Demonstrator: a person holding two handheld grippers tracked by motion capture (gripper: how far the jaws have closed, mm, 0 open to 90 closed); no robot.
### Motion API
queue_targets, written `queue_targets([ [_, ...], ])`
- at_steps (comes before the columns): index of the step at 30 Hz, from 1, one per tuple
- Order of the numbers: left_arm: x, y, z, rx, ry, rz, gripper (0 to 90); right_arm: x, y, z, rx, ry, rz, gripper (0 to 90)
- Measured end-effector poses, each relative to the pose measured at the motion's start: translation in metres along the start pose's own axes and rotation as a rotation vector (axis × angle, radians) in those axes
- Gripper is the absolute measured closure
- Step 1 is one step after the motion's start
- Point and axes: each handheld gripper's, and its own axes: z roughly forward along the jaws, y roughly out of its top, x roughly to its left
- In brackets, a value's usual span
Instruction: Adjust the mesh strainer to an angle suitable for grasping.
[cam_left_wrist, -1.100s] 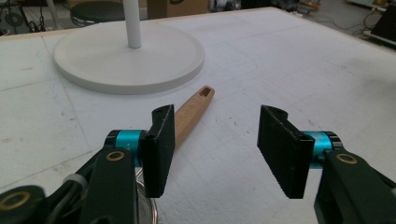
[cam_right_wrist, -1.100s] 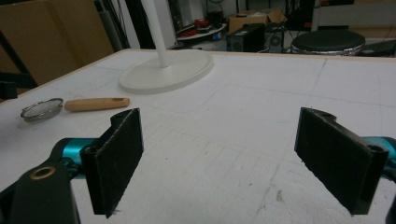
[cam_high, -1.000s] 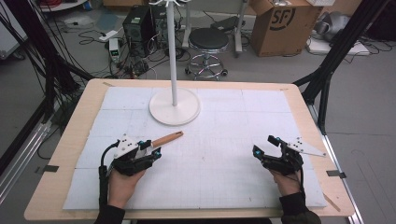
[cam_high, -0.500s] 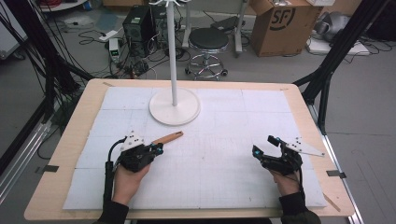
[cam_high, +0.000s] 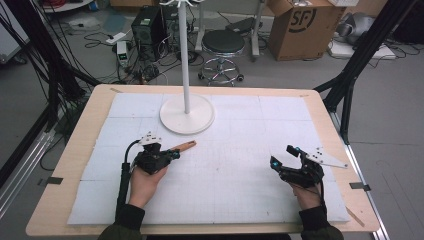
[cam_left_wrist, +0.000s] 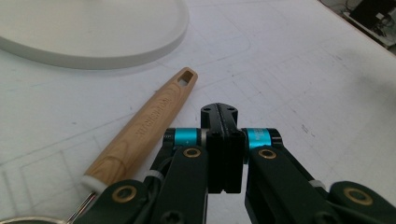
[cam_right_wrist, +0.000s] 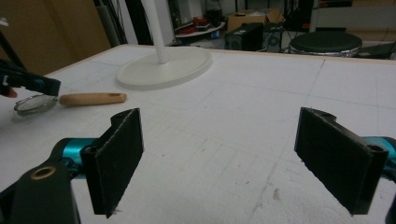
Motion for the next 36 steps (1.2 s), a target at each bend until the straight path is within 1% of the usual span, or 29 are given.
queue_targets([
  [1, -0.001, 0.002, 0.003, 0.010, 0.011, 0.010, 90.0, -0.001, 0.000, 0.000, -0.002, -0.005, 0.003, 14.9],
  [5, -0.001, 0.006, 0.011, 0.031, 0.003, -0.002, 90.0, -0.001, 0.000, 0.000, -0.004, -0.008, 0.010, 14.8],
  [8, 0.003, 0.005, 0.015, 0.052, 0.001, -0.029, 90.0, -0.002, 0.000, 0.000, -0.004, -0.010, 0.006, 14.9],
  [9, 0.005, 0.005, 0.015, 0.056, -0.005, -0.035, 90.0, -0.002, 0.000, -0.001, -0.004, -0.011, 0.007, 14.8],
  [11, 0.008, 0.005, 0.016, 0.047, -0.018, -0.064, 90.0, -0.003, 0.000, -0.001, -0.005, -0.010, 0.006, 14.8],
  [12, 0.009, 0.005, 0.017, 0.047, -0.024, -0.074, 90.0, -0.003, 0.001, -0.001, -0.005, -0.010, 0.013, 14.8],
  [13, 0.010, 0.005, 0.019, 0.052, -0.022, -0.075, 90.0, -0.004, 0.001, -0.001, -0.009, -0.015, 0.010, 14.8],
  [15, 0.011, 0.003, 0.024, 0.084, -0.012, -0.068, 90.0, -0.004, 0.001, -0.001, -0.008, -0.015, 0.010, 14.9],
  [20, 0.012, 0.002, 0.029, 0.109, 0.004, -0.072, 90.0, -0.004, 0.001, 0.000, -0.005, -0.015, 0.015, 14.8],
  [22, 0.012, 0.001, 0.031, 0.135, 0.028, -0.056, 90.0, -0.004, 0.001, 0.000, -0.005, -0.015, 0.016, 14.9],
  [24, 0.012, 0.000, 0.035, 0.152, 0.032, -0.067, 90.0, -0.004, 0.001, 0.000, -0.007, -0.015, 0.014, 14.8],
  [26, 0.012, 0.000, 0.036, 0.148, 0.039, -0.070, 90.0, -0.005, 0.001, 0.000, -0.010, -0.017, 0.011, 14.9],
  [28, 0.011, 0.002, 0.036, 0.160, 0.051, -0.071, 90.0, -0.005, 0.001, 0.000, -0.008, -0.015, 0.018, 14.9],
  [31, 0.006, 0.006, 0.040, 0.175, 0.091, -0.046, 90.0, -0.005, 0.001, 0.000, -0.009, -0.016, 0.019, 14.9],
  [32, 0.005, 0.008, 0.042, 0.176, 0.095, -0.041, 90.0, -0.005, 0.001, 0.000, -0.009, -0.017, 0.017, 14.9],
  [36, 0.007, 0.008, 0.044, 0.167, 0.091, -0.074, 90.0, -0.005, 0.001, -0.001, -0.009, -0.019, 0.018, 14.9],
])
